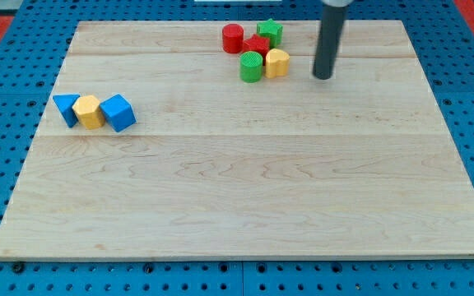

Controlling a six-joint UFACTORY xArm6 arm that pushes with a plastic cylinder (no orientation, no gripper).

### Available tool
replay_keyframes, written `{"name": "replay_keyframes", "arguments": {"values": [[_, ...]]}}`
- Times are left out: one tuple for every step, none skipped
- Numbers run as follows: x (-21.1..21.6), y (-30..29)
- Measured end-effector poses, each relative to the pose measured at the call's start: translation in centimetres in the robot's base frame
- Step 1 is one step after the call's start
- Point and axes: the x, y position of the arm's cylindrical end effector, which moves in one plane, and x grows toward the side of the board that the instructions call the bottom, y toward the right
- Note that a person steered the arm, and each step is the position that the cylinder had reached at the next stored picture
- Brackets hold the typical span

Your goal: Slide the yellow heart to the blue cube

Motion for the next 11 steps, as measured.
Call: {"name": "replay_keyframes", "arguments": {"values": [[-5.3,-4.8],[-2.7,-7.7],[2.0,-7.6],[6.1,-8.4],[6.8,-15.8],[7.8,-11.7],[9.5,-14.3],[9.5,-22.4],[10.6,-15.6],[15.7,-15.9],[14.5,-21.8]]}}
